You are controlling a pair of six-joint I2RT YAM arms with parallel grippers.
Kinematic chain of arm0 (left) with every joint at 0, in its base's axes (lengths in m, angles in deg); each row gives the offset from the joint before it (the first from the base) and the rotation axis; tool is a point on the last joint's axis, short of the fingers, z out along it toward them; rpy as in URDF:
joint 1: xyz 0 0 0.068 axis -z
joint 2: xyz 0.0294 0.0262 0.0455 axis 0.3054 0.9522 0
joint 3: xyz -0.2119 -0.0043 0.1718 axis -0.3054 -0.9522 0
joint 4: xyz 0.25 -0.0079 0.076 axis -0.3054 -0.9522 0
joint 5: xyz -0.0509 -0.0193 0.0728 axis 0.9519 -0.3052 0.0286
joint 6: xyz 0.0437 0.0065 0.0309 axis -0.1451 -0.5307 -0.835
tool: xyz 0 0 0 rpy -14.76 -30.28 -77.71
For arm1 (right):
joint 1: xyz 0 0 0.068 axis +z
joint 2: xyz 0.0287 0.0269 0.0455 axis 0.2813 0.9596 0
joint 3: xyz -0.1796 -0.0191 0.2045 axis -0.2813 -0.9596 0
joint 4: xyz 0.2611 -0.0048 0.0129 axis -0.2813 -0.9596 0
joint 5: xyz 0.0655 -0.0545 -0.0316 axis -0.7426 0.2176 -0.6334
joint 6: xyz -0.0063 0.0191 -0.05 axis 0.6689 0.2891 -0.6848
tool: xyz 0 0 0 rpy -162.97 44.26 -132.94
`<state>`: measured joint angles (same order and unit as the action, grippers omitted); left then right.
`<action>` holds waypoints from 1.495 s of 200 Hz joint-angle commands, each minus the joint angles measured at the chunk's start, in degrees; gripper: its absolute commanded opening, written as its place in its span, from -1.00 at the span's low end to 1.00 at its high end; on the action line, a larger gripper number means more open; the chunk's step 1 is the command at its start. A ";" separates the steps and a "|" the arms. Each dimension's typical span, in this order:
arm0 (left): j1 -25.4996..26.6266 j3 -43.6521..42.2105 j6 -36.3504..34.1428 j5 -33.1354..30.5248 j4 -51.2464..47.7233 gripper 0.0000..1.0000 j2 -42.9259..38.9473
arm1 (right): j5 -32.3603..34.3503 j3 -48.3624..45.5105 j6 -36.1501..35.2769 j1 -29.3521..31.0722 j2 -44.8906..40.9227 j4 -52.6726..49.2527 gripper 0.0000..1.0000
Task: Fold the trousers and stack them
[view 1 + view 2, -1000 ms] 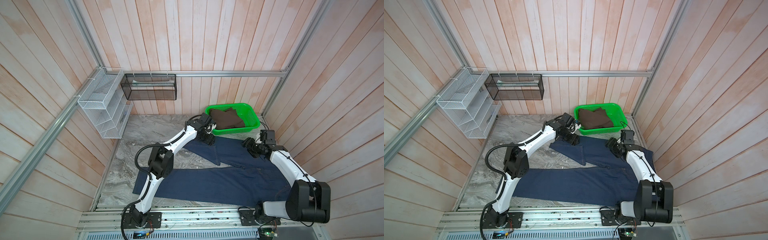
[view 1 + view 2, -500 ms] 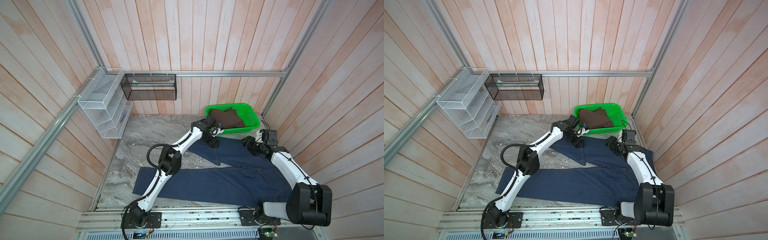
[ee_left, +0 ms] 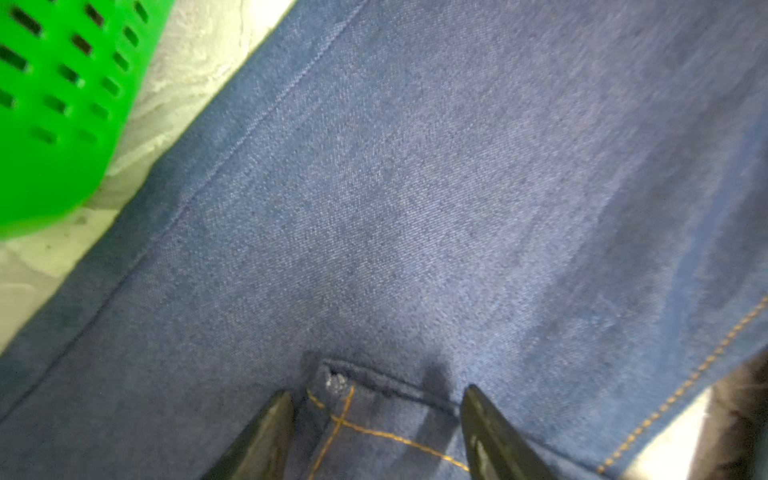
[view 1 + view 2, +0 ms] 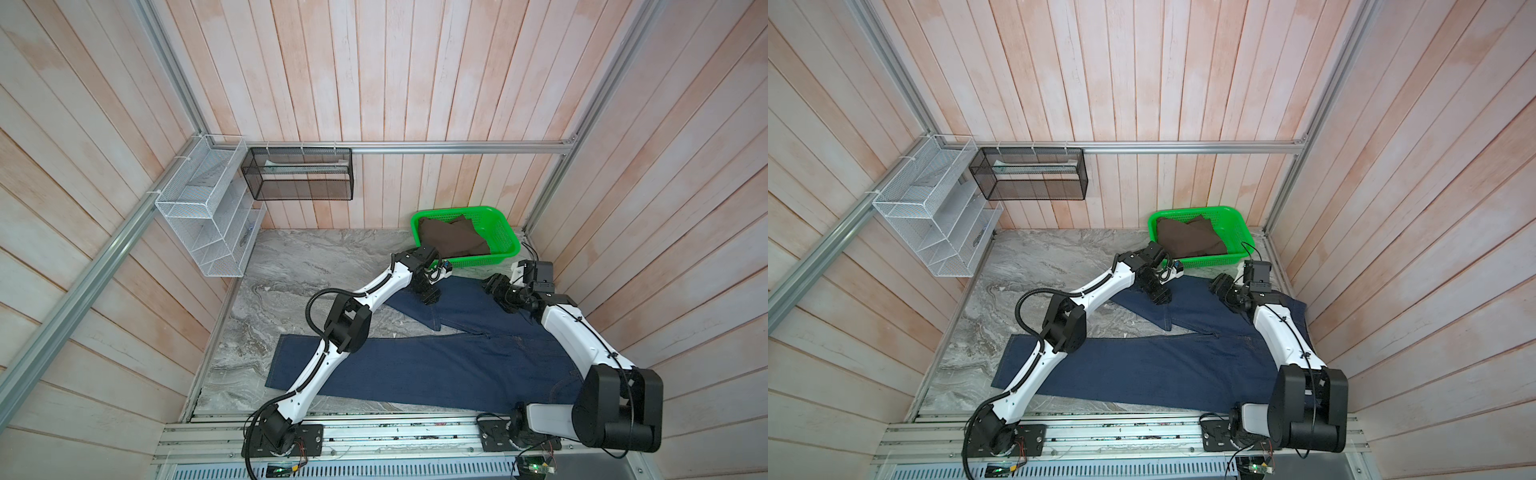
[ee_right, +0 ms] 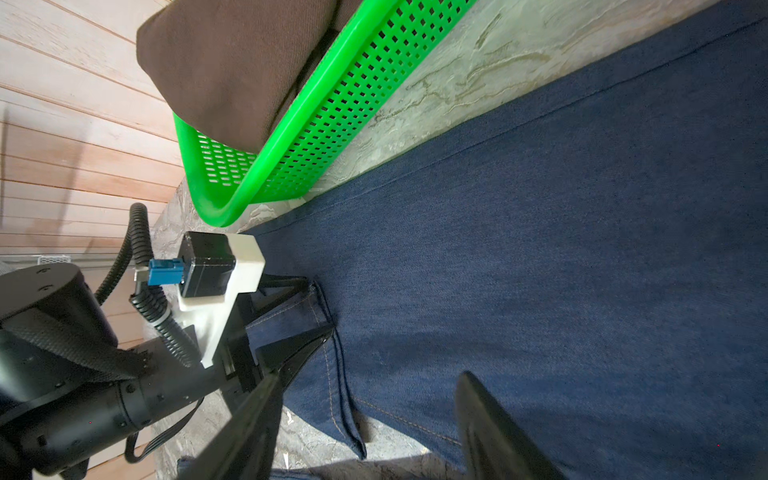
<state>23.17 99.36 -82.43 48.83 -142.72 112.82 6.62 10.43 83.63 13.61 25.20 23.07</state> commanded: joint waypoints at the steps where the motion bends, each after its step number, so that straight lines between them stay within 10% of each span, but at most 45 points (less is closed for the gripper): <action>1: 0.18 1.02 -1.41 -1.31 -0.17 0.14 1.72 | -0.94 -0.44 -0.71 -0.22 0.50 0.77 0.33; 91: -0.12 -5.06 2.33 -1.41 5.34 -1.00 -8.78 | -1.53 -0.71 -0.21 -0.22 0.85 1.17 0.32; 151: -7.31 -31.55 22.95 -8.36 25.32 -1.00 -35.38 | -2.22 -0.80 0.38 -0.25 0.99 1.57 0.32; 226: -29.82 -66.28 68.10 -16.66 40.55 -1.00 -57.45 | -1.68 -0.30 2.45 1.73 3.87 1.99 0.27; 299: -34.30 -63.82 76.68 -16.31 29.49 -1.00 -58.28 | -0.60 0.96 2.75 3.34 6.07 1.84 0.26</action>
<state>-11.08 33.68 -10.29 32.92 -109.80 57.13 5.15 10.34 85.83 16.41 30.16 24.71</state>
